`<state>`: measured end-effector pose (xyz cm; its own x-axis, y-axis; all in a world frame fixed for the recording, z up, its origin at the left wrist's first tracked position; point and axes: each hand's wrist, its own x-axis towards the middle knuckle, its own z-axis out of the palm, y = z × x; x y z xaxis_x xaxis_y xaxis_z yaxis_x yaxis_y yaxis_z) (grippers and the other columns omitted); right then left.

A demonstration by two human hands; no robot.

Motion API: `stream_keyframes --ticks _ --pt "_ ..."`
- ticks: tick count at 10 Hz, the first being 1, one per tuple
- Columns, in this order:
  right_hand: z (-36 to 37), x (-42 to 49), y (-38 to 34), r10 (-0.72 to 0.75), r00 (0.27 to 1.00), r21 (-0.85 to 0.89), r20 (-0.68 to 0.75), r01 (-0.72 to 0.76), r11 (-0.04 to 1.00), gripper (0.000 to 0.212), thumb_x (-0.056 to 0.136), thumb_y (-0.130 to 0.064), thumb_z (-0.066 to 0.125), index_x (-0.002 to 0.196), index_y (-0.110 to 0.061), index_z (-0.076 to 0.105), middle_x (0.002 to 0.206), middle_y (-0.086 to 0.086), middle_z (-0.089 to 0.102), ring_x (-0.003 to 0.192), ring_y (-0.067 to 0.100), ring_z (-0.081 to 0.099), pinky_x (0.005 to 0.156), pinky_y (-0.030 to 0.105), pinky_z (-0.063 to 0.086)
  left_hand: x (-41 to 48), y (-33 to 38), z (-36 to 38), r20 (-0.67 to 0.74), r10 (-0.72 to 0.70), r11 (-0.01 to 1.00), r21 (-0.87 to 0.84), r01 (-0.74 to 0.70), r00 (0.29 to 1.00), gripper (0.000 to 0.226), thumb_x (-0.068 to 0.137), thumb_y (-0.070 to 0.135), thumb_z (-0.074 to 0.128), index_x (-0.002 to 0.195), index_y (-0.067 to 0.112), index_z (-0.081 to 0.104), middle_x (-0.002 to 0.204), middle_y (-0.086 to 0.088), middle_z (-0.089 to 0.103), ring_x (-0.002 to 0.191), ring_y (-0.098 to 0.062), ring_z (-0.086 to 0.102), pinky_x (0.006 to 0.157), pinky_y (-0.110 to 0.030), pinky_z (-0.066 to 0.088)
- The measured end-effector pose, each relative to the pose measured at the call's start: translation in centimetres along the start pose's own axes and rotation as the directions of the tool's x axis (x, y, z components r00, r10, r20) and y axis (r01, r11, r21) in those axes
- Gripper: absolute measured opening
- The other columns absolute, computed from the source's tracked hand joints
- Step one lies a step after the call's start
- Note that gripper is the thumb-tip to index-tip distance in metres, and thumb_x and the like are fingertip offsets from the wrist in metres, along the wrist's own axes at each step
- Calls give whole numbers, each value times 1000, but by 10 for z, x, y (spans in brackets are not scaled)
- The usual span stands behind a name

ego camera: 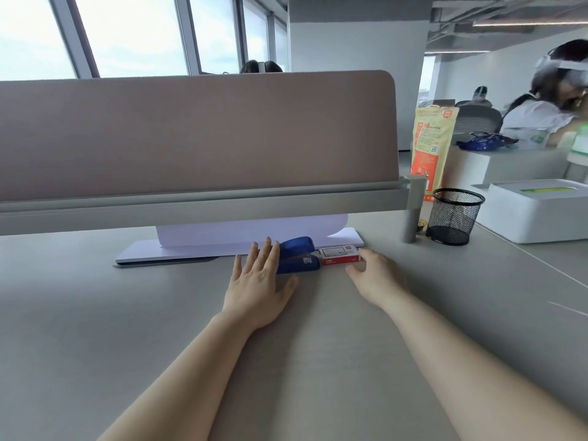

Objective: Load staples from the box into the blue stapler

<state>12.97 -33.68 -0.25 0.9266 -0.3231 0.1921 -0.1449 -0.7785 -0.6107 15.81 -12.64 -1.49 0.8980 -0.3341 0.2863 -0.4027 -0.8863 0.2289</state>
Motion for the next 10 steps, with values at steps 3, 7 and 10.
stream_keyframes --ticks 3,7,10 --pt "1 0 0 -25 999 -28 40 27 999 37 87 -31 50 123 -23 53 117 8 66 107 34 57 85 36 50 5 3 -1 30 -5 994 -107 8 1000 76 90 58 29 148 23 -4 159 6 -8 145 -14 -15 118 -31 1" --pt "5 2 0 -31 996 -79 87 37 996 46 92 -28 44 137 -19 38 135 9 54 122 33 49 95 38 44 7 1 3 42 -33 999 11 32 999 75 89 61 22 146 26 -12 158 8 -16 145 -13 -16 120 -37 -4" --pt "-5 -9 -4 31 999 35 26 -32 999 57 89 -31 51 141 -20 31 134 10 54 118 34 52 92 37 46 -3 3 -5 -52 -2 998 -65 -1 999 75 91 54 30 147 24 -10 159 6 -12 145 -15 -13 118 -36 -5"
